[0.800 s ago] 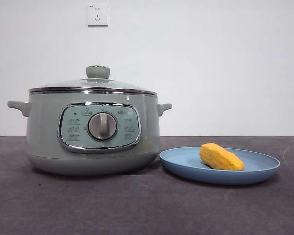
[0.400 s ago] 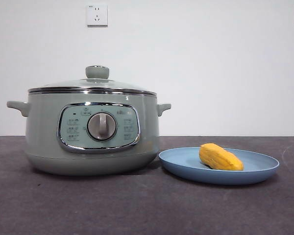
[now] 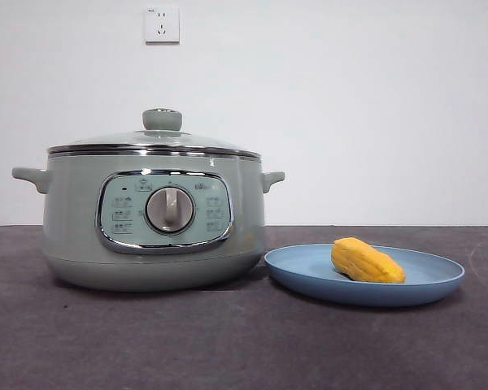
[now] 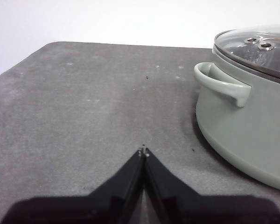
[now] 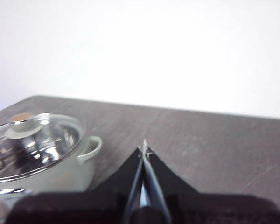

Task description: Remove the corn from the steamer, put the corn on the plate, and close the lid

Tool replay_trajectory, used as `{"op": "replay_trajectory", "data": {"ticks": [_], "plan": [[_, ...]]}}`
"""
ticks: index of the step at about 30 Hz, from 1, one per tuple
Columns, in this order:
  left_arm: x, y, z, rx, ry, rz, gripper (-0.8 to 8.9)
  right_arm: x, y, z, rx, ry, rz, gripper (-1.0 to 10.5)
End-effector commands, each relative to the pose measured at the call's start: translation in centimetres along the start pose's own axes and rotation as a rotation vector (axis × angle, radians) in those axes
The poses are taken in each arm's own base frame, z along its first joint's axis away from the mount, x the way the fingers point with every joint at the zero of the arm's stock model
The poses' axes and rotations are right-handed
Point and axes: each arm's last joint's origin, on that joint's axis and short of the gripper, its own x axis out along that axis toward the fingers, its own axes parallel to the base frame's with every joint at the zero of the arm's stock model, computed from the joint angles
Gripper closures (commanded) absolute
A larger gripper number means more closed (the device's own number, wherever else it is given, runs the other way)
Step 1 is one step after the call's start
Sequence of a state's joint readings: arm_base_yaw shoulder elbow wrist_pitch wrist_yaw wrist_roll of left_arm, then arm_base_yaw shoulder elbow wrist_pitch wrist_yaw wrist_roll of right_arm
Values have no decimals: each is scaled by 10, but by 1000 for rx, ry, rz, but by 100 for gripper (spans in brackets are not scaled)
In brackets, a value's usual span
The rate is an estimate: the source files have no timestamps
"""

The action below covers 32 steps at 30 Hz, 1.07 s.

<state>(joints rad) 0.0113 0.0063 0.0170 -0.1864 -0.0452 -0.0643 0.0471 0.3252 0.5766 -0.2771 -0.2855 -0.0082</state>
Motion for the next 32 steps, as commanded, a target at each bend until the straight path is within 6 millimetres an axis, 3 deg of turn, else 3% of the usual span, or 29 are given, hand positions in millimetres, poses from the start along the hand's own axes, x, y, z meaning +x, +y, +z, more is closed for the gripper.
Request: {"op": "replay_trajectory", "data": {"ticks": [1,8,15,22,32], "plan": [[1,1,-4,-7,3,6,816,4,-2,-30,-22,-49,-19,946],[1,1,-4,-7,3,6,816,8,-6,-95,-7,-4,-106,946],[1,1,-4,-7,3,6,816,10,-7,-136,50,29,-130,946],[1,1,-4,-7,3,5,816,10,-7,-155,93,132,-132,946],[1,1,-4,-7,3,6,816,10,-7,-155,108,128,-133,946]]}}
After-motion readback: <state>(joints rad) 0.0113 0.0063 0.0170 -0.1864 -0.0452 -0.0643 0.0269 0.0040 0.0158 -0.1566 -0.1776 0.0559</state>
